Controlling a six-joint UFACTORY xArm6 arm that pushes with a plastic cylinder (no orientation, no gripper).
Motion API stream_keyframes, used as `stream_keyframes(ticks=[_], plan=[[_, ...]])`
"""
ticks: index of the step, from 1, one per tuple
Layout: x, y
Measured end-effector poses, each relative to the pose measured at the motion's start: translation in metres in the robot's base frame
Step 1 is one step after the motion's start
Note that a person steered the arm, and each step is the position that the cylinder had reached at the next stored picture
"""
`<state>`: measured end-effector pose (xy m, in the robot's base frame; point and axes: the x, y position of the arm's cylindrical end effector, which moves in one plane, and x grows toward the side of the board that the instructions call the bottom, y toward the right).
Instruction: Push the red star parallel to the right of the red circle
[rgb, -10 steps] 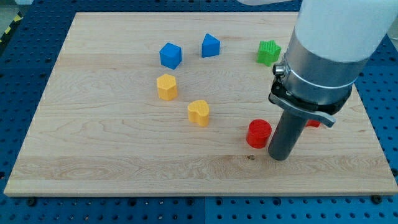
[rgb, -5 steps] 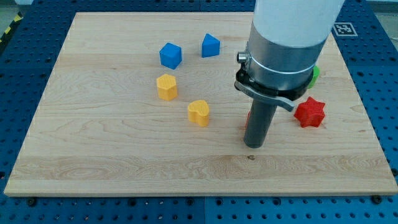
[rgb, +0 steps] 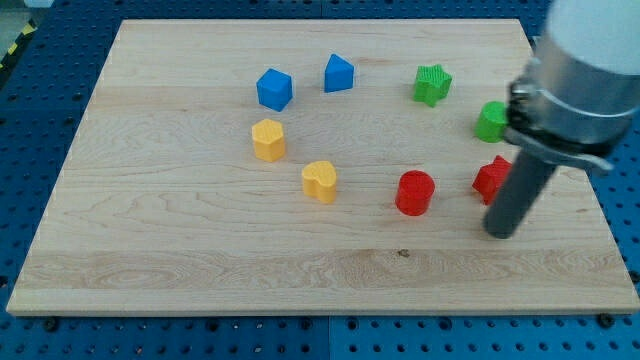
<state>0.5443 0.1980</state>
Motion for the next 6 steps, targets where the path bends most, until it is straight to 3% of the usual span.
stream_keyframes(ticks=[1, 2, 6], plan=[[0.006, 0.054], [-0.001, 0.069], [-0.060, 0.041]])
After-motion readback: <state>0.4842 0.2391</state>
